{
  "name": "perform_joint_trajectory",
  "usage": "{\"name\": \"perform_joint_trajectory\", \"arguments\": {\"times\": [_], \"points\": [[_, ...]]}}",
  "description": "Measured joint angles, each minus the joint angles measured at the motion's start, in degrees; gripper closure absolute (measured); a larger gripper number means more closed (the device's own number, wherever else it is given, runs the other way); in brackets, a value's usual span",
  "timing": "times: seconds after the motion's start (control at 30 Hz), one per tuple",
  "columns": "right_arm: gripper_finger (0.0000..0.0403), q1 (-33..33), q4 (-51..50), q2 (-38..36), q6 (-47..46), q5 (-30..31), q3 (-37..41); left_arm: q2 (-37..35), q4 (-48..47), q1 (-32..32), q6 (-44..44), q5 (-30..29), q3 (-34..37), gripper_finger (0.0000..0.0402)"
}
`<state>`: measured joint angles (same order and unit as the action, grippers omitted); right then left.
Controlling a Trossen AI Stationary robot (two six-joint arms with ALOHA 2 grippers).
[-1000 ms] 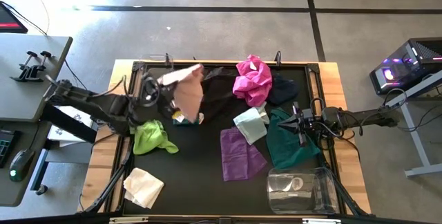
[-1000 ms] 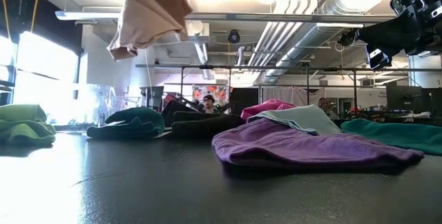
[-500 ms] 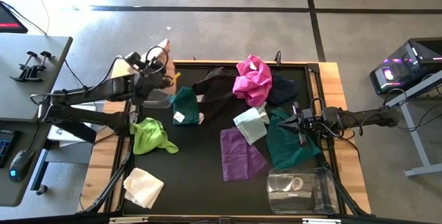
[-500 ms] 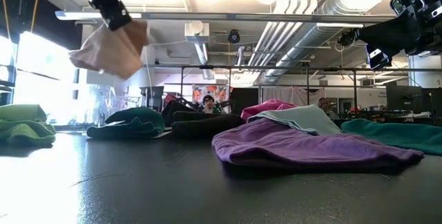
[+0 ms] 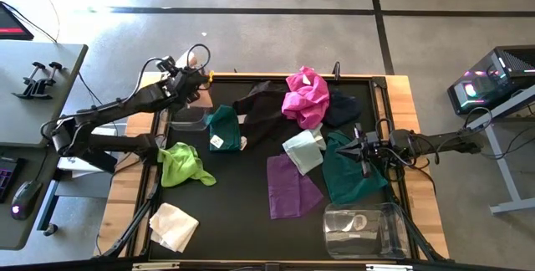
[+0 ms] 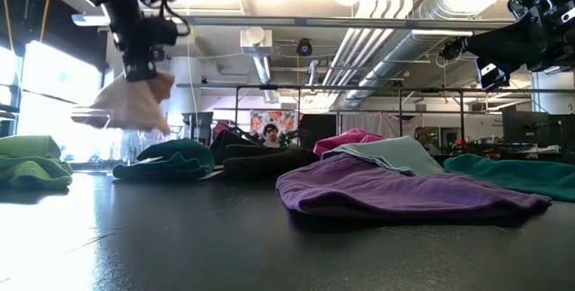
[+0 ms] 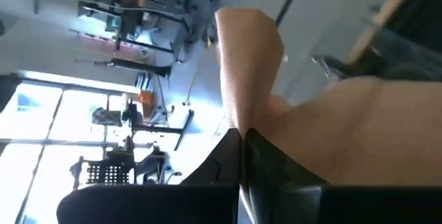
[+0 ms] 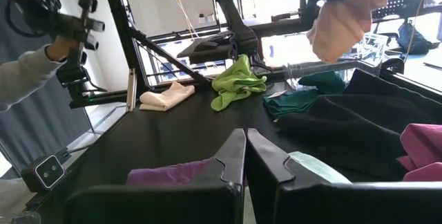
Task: Sort towels by color in basket
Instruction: Put the light orange towel into the top transparent bin
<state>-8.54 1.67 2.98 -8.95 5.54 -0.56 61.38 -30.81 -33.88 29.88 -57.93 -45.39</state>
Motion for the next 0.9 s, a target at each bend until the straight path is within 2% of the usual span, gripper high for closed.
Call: {"name": "perform_joint_trajectory", "arguments": {"times": [0.27,0.43,0.6,0.9], "points": [[0.0401,0.0,0.0,0.0,0.0,0.0,0.0,4.6,0.5,-0.3,0.0,16.8,1.5,0.0401],[0.0401,0.0,0.0,0.0,0.0,0.0,0.0,7.2,0.4,-0.3,-0.3,23.5,1.5,0.0401],[0.0401,0.0,0.0,0.0,0.0,0.0,0.0,9.5,0.4,-1.6,-0.8,27.6,1.5,0.0401],[0.0401,0.0,0.0,0.0,0.0,0.0,0.0,11.1,0.5,-6.5,-5.5,26.9,1.5,0.0401]]}}
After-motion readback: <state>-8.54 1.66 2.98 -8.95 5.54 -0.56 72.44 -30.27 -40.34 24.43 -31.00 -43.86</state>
